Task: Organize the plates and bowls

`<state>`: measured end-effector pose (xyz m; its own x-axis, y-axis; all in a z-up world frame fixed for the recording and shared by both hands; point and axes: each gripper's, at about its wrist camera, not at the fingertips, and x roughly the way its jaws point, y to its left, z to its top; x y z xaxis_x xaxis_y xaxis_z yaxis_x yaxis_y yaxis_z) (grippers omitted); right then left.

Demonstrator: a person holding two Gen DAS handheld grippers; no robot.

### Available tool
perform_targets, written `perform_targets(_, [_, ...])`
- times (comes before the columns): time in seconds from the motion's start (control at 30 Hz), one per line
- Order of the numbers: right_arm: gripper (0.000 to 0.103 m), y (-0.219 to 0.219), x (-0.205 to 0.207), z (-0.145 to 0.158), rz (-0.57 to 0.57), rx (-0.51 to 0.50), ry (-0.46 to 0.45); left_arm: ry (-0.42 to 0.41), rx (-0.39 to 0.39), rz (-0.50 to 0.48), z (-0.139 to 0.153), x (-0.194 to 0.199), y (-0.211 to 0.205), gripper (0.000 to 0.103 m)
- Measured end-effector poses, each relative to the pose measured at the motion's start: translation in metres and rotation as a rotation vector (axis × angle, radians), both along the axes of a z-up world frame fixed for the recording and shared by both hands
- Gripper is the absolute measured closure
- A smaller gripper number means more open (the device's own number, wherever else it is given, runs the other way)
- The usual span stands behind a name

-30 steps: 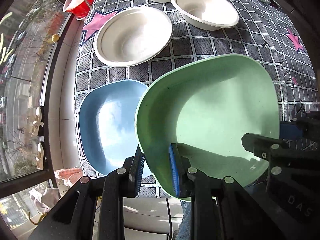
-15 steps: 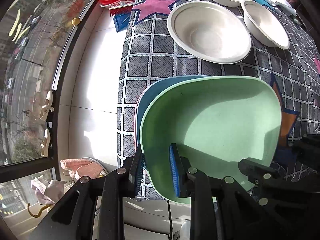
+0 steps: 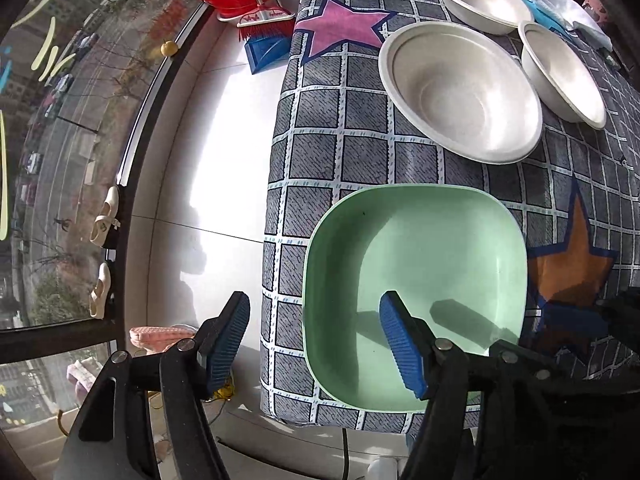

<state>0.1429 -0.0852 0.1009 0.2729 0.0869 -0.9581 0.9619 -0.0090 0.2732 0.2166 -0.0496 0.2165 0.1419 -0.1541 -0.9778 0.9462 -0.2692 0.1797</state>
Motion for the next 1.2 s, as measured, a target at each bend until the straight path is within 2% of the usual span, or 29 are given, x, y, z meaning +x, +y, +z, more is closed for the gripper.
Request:
perform_targets(0.03, [0.025, 0.001, -0.007, 0.002, -0.011, -0.013, 0.010, 0.009, 0.003, 0.007, -0.007, 0.005, -0.003, 0.024])
perform_targets(0.1, [0.018, 0.006, -0.025, 0.009, -0.044, -0.042, 0.005, 0.022, 0.008, 0.018, -0.014, 0.012, -0.006, 0.023])
perform_targets(0.3, [0.018, 0.027, -0.086, 0.002, -0.180, 0.000, 0.027, 0.038, 0.029, 0.017, -0.038, 0.011, -0.009, 0.023])
perform_targets(0.6, [0.018, 0.076, -0.156, -0.012, -0.351, 0.065, 0.040, 0.122, 0.060, -0.084, -0.038, -0.036, 0.004, 0.023])
perform_targets(0.87, [0.018, 0.107, -0.203, -0.007, -0.412, 0.074, 0.038, 0.162, 0.053, -0.197, -0.037, -0.083, 0.004, 0.023])
perform_targets(1.03, [0.018, 0.110, -0.227, -0.001, -0.439, 0.064, 0.040, 0.160, 0.045, -0.225, -0.034, -0.103, -0.003, 0.023])
perform_targets(1.2, [0.018, 0.099, -0.265, 0.011, -0.438, 0.045, 0.040, 0.162, 0.001, -0.221, -0.018, -0.118, -0.028, 0.023])
